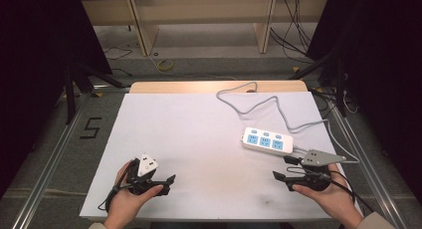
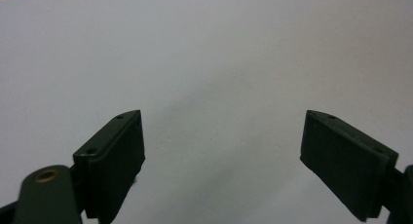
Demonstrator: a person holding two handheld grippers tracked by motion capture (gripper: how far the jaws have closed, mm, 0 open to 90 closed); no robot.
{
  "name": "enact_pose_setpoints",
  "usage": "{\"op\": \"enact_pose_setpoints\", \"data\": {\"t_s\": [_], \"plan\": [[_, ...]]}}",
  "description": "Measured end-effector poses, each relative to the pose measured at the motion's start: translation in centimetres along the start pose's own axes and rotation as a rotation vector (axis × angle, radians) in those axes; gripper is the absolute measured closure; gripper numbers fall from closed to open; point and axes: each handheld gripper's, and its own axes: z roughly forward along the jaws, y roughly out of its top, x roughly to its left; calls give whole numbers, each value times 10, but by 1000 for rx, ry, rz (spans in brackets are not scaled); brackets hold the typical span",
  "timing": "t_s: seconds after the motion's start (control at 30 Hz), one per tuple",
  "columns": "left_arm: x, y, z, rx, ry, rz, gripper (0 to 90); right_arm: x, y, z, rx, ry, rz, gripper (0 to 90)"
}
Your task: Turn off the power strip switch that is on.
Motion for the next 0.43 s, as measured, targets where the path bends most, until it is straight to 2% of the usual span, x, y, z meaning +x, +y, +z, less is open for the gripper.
{"op": "enact_pose_setpoints", "data": {"t_s": [0.2, 0.43], "plan": [[-1, 1, 0, -6, 1, 2, 158, 0, -4, -6, -12, -14, 21, 304], [0, 2, 0, -6, -2, 4, 158, 1, -3, -7, -17, -22, 17, 297]]}}
